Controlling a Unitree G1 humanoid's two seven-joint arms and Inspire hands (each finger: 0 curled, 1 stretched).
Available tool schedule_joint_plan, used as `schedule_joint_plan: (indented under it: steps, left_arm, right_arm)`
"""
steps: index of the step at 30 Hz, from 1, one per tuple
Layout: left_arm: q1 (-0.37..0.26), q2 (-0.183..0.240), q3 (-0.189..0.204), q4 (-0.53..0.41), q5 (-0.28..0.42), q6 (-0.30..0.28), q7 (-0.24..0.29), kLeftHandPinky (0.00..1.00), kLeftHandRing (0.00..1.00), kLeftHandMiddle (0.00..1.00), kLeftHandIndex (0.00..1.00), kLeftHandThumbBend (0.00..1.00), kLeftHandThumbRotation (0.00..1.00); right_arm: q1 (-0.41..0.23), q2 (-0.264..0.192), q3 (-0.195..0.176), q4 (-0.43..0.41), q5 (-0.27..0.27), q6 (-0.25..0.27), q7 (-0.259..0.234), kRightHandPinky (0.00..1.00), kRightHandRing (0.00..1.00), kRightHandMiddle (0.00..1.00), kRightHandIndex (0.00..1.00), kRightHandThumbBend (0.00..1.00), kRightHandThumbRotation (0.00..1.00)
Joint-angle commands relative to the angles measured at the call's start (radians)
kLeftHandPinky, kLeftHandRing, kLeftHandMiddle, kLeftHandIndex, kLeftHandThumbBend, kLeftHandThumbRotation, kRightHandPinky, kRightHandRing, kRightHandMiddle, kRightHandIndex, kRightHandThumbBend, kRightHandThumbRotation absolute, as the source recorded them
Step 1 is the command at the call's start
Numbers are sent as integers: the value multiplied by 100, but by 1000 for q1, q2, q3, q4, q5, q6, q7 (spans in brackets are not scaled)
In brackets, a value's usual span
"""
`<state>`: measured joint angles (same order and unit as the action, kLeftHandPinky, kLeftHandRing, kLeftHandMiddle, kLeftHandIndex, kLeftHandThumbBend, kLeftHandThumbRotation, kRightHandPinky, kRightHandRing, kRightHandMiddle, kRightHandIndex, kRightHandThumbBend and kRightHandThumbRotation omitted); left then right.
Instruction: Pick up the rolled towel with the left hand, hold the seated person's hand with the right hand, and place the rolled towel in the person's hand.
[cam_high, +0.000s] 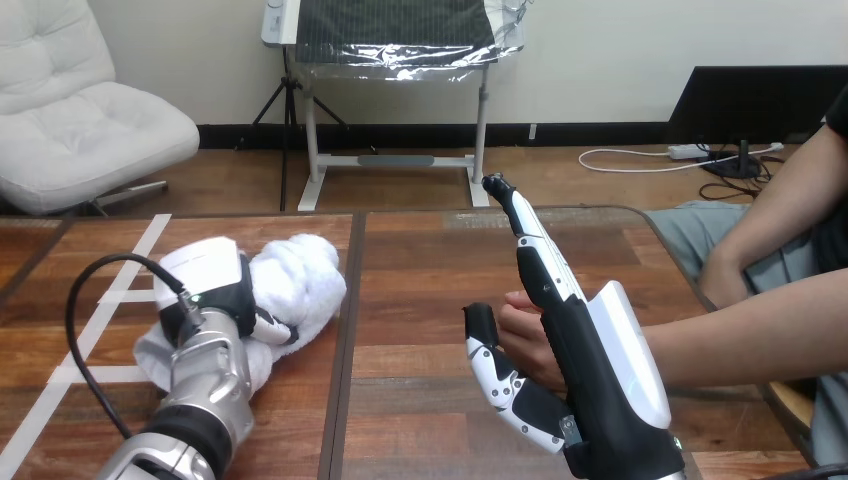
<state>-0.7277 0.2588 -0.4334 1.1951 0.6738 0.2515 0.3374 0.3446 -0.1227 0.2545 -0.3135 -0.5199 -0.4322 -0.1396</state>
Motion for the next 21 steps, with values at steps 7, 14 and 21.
schedule_joint_plan:
  steps: [7,14,21]
  left_arm:
    - [8,-14,-20,24,2,-36,52,29,37,46,52,64,0]
    - [26,-12,-15,18,-3,-73,110,24,31,41,52,65,0]
    - [46,-6,6,2,-26,-141,151,18,24,35,53,66,0]
  right_arm:
    - [-54,-2,-27,-45,-5,-25,-13,100,100,100,98,0,0]
    - [-54,0,-31,-44,5,-28,-10,100,100,100,97,0,0]
    - [-52,2,-35,-47,14,-23,-2,100,100,100,97,0,0]
